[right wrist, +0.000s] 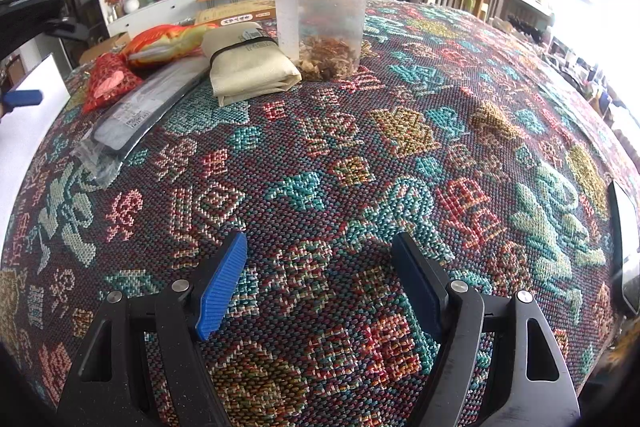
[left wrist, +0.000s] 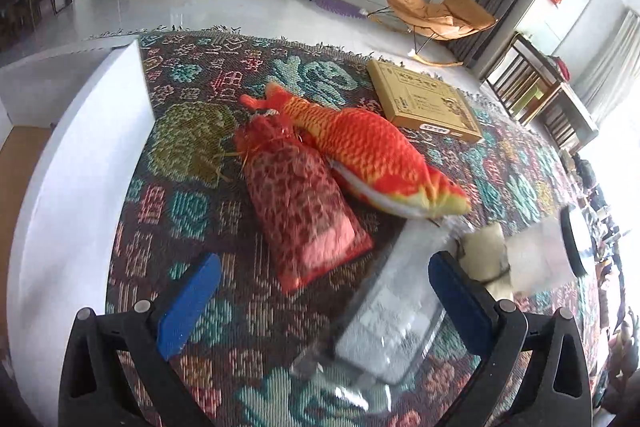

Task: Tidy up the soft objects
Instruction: 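Move the left tool to the red mesh bag and grasp it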

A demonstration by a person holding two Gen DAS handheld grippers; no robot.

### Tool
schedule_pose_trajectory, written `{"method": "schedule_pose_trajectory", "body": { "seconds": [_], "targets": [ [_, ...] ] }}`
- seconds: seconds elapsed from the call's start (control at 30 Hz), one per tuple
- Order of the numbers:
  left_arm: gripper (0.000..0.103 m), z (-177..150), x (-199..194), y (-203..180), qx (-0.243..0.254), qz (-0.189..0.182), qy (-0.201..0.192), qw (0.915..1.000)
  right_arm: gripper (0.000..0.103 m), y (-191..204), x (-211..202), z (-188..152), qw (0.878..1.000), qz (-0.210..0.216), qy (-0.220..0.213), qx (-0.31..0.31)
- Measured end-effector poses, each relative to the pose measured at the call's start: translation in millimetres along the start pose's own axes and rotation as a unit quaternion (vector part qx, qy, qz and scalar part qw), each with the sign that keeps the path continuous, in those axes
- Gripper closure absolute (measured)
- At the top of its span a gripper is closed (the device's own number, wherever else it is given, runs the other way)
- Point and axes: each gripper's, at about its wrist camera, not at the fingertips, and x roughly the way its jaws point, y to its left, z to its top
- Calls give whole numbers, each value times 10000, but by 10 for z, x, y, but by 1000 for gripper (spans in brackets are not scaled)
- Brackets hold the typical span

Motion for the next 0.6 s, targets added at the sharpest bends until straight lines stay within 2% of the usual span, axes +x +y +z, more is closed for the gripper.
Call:
{"method": "schedule_pose_trajectory", "body": {
  "seconds": [0.1, 0.2, 0.23, 0.27, 0.3, 0.37, 0.47, 0.6],
  "targets": [
    [0, 192, 423, 35, -25, 433, 114, 9990, 25, -10, 28, 12, 10000, 13, 2, 1],
    [2, 163, 809, 138, -134, 795, 471, 9956, 25, -5, 35, 10, 10000, 19, 2, 3],
    [8, 135, 799, 148, -3, 803, 277, 9964, 25, 4, 38, 9, 10000, 22, 3, 4],
    [20, 106, 741, 143, 153, 689, 45, 9975, 25, -1, 46, 14, 10000, 23, 3, 4],
    [53, 86, 712, 139, 249, 605, 54, 9978, 25, 6, 42, 9, 10000, 21, 3, 3],
    [68, 45, 569, 156, 296, 587, 128, 9978, 25, 6, 50, 10, 10000, 17, 4, 0],
    [71, -157, 158, 142, 292, 464, 76, 9985, 25, 3, 50, 8, 10000, 20, 3, 3],
    [70, -735, -306, 47, 772, 373, 304, 9959, 25, -1, 52, 6, 10000, 22, 2, 6]
  ]
}}
